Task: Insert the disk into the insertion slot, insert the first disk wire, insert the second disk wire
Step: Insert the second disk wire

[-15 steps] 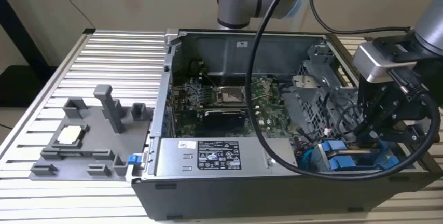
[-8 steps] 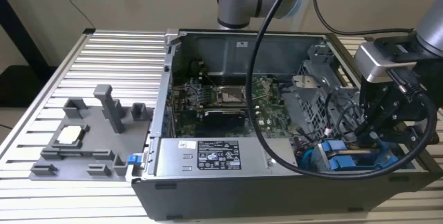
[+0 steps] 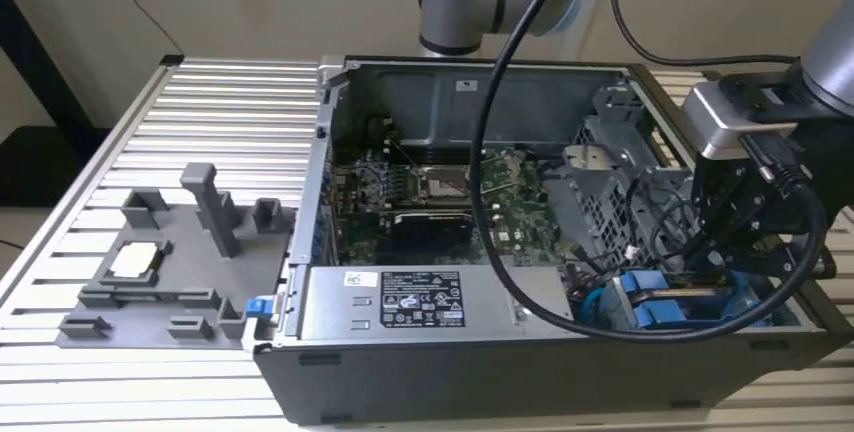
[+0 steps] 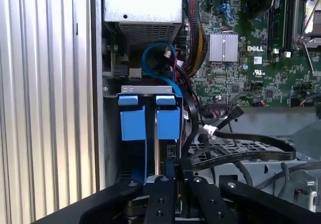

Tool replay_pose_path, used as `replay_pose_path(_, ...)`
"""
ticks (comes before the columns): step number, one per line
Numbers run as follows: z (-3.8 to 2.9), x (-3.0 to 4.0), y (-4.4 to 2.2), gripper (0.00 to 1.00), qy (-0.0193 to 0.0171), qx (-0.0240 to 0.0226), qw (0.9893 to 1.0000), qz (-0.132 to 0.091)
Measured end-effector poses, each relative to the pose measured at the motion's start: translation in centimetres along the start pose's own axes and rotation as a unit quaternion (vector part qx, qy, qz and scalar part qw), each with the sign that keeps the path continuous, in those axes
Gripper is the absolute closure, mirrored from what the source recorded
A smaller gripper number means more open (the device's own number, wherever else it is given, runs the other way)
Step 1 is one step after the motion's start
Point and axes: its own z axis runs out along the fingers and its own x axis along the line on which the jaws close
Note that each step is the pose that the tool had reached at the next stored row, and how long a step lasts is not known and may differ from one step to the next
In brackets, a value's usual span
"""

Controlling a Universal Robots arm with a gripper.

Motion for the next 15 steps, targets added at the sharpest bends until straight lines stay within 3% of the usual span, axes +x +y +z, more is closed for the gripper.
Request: replay_pose_path(15,0.63,0.14,-0.16,0.84,-0.0014,-0.0014,1.0,0.003)
